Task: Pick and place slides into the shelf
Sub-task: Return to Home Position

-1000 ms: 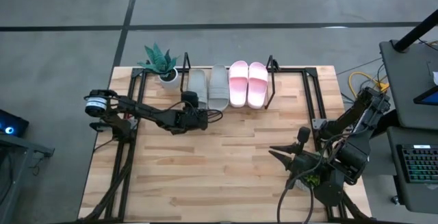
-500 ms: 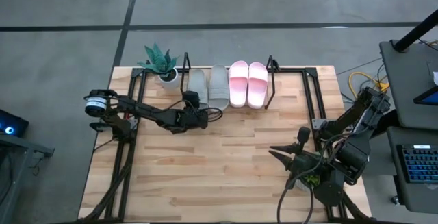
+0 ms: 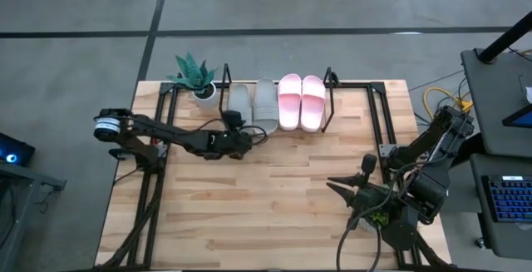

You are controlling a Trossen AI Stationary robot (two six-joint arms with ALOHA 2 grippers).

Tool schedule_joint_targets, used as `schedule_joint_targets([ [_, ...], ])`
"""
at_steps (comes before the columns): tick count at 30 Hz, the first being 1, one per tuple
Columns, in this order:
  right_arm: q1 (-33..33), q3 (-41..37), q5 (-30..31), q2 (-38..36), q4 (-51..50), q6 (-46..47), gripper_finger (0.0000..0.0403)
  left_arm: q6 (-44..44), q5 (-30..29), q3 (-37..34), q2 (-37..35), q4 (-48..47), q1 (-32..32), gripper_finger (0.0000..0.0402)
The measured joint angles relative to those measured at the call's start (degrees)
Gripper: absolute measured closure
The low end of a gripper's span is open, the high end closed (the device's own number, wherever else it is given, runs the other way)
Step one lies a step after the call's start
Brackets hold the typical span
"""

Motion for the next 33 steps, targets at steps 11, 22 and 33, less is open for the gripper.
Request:
schedule_joint_targets([
  [11, -0.01, 0.0, 0.0, 0.0, 0.04, 0.02, 0.0355, -13.45, 39.18, -0.22, -13.11, 2.37, -0.09, 0.0214],
  [22, -0.51, -1.05, 0.04, 0.0, 0.01, 0.02, 0.0355, -16.03, 58.11, -7.47, -34.28, 10.77, -0.93, 0.0392],
  [33, -2.88, -4.27, 0.25, 0.0, 0.04, 1.96, 0.0355, -18.8, 47.44, -21.78, -56.73, 11.01, -5.05, 0.04],
])
